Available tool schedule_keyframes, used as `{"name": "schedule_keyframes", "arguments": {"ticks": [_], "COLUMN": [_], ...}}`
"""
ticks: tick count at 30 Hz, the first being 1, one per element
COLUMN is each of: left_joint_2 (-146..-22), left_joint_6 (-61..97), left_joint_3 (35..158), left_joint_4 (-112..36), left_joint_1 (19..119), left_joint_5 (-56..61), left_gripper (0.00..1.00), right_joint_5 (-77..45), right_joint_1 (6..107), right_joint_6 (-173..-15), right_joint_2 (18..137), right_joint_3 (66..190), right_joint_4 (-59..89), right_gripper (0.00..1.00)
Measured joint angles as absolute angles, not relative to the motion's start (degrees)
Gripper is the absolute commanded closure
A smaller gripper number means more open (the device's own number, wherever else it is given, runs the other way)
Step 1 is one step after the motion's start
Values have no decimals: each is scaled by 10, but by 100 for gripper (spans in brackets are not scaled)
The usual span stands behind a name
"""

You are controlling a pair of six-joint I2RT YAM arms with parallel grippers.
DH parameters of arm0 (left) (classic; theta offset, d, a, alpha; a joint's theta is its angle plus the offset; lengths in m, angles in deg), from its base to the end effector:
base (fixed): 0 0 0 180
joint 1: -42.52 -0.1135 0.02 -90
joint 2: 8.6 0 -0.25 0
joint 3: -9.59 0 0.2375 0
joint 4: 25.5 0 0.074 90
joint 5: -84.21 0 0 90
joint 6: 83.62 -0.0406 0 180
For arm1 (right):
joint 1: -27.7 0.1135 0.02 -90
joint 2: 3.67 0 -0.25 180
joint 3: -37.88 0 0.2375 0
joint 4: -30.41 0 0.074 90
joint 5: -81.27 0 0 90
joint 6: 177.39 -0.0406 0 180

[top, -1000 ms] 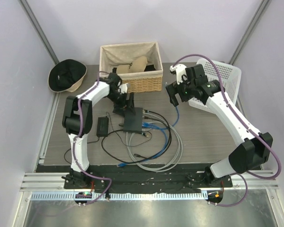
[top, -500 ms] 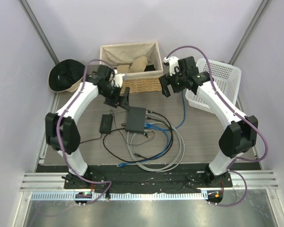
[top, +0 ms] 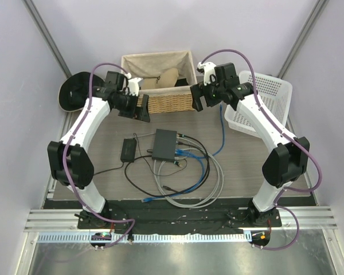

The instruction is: Pull the plug from the switch port

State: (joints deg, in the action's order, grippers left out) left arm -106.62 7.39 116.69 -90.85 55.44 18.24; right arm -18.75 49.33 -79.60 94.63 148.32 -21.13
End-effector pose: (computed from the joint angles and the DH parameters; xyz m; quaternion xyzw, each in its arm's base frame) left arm 0.3385 -0.0946 0.3062 0.1572 0.9247 -0.2322 0.2575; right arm 0.3472 0.1453 0.3385 -0.2648 0.8616 0.1297 0.4131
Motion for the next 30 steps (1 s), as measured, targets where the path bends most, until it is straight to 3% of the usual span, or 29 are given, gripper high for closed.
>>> {"name": "schedule_keyframes", "arguments": {"ticks": [1,2,4,6,20,30], "left_joint_2": [-1069,-1073,-1080,-1085,-995,-990], "left_joint_6": [74,74,73,68,-240,-316], "left_joint_3": [1167,1167,1168,1166,968,896], "left_joint_4": [-908,-910,-911,-911,-924,-815], "left_joint_1": [557,558,561,562,566,616], "left_joint_5": [183,184,188,188,219,211], "left_gripper": [15,15,16,16,18,27], "right_joint_5": [-194,-199,-209,-222,-391,-402], "right_joint_1": [493,494,494,495,558,609], "right_joint_6": [-796,-796,-788,-778,-694,-758], "right_joint_2": [947,947,946,946,1005,1101], "right_joint_3": [1482,1478,1464,1447,1390,1394], "right_joint_4": [-211,-211,-206,-205,-224,-165], "right_gripper": [4,18,53,98,99,98]}}
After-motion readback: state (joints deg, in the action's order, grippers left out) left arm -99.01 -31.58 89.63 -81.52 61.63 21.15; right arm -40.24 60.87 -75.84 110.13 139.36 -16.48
